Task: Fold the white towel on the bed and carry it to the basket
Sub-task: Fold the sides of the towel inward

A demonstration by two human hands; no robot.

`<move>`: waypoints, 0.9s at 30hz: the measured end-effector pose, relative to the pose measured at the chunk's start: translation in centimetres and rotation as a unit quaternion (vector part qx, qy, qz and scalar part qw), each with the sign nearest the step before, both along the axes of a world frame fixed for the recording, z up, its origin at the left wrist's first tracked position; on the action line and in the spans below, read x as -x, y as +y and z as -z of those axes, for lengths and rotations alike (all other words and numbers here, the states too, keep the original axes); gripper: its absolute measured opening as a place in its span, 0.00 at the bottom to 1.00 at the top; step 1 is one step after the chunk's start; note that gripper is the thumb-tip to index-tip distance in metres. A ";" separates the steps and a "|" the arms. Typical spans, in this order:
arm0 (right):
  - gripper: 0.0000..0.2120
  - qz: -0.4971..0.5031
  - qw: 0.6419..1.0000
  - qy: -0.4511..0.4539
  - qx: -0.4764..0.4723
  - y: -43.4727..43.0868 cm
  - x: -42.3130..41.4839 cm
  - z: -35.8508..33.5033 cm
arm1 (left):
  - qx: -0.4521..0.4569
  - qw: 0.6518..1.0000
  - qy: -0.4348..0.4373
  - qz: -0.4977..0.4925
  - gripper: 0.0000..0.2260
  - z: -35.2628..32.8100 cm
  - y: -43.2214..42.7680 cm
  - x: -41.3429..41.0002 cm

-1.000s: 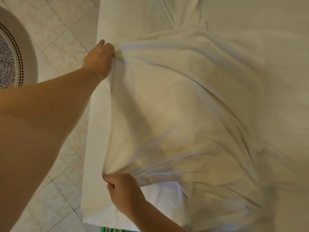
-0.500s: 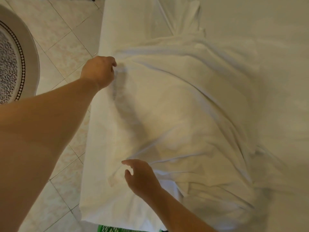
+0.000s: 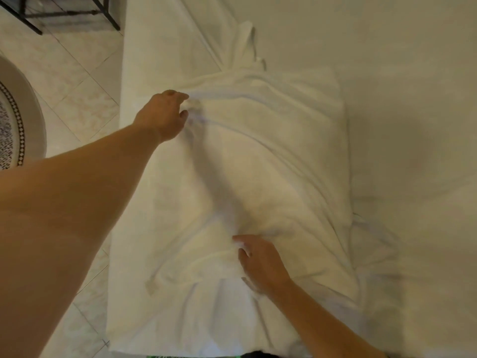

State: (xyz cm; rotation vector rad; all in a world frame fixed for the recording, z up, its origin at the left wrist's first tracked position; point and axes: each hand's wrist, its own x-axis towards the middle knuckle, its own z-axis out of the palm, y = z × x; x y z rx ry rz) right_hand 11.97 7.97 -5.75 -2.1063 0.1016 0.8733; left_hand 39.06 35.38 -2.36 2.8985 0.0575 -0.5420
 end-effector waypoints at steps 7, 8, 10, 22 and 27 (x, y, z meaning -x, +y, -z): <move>0.18 0.060 0.996 -0.057 0.036 -10.7 -0.9 0.3 | 0.023 0.999 0.021 0.010 0.22 1.6 -9.8 -1.7; 0.18 0.080 0.993 -0.075 0.049 -12.4 -0.9 0.4 | 0.030 0.999 0.021 0.010 0.22 1.9 -11.4 -2.1; 0.19 0.127 0.980 -0.121 0.094 -15.8 -0.7 0.7 | 0.045 0.999 0.012 0.011 0.21 2.6 -14.8 -3.0; 0.07 0.193 0.972 0.118 0.065 -25.3 2.4 4.9 | 0.059 0.998 -0.018 0.013 0.27 6.1 -38.4 -7.7; 0.11 0.143 0.976 0.163 0.019 -26.9 1.7 5.7 | -0.067 0.994 -0.062 0.057 0.16 7.8 -42.2 -7.2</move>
